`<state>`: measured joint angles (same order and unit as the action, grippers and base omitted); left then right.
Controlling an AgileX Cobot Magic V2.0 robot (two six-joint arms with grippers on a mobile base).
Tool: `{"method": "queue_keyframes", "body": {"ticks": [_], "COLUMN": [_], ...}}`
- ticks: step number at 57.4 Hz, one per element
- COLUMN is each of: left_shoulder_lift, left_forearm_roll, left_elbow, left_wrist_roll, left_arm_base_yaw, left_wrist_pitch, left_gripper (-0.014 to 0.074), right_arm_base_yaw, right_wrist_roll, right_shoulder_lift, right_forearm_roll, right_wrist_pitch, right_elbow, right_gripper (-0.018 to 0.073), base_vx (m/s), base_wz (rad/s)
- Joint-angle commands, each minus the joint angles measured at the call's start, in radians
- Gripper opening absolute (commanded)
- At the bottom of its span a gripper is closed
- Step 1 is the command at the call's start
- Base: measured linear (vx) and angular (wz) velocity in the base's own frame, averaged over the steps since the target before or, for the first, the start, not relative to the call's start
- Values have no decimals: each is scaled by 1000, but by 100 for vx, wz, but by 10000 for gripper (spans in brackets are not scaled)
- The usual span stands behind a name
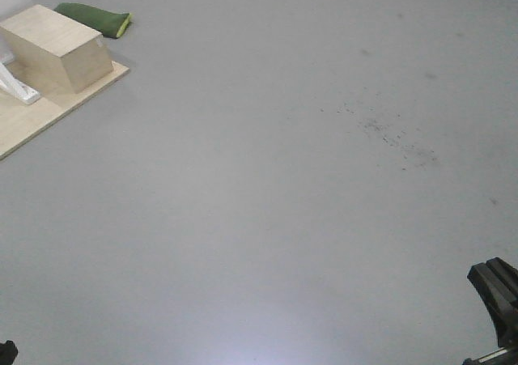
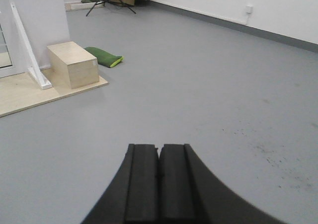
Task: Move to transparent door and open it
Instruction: 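Turn and drive the base toward the white-framed glass sliding door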
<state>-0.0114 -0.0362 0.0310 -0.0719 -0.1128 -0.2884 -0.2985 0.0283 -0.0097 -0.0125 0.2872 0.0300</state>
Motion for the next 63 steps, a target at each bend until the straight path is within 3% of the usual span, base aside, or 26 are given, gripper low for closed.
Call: {"method": "queue_keyframes", "body": {"ticks": [1, 33, 63], "left_shoulder_lift": [-14, -14, -14], "left_forearm_roll": [-4, -4, -4], "left_elbow": [8, 8, 8], "left_wrist_roll": [2, 2, 2], "left_arm_base_yaw": [-2, -2, -2], "left_wrist_pitch": [88, 88, 88], "left_gripper": [-3, -3, -3], "right_arm_base_yaw": [-1, -1, -1], "right_wrist_roll": [6, 6, 6], "right_shoulder_lift": [-16, -16, -16], "right_forearm_roll": [3, 3, 3], "right_wrist_pitch": [-83, -83, -83], "right_elbow": [4, 4, 4], "right_gripper": [-4, -4, -4], "base_vx": [59, 62, 57], "base_wz": [45, 51, 72]}}
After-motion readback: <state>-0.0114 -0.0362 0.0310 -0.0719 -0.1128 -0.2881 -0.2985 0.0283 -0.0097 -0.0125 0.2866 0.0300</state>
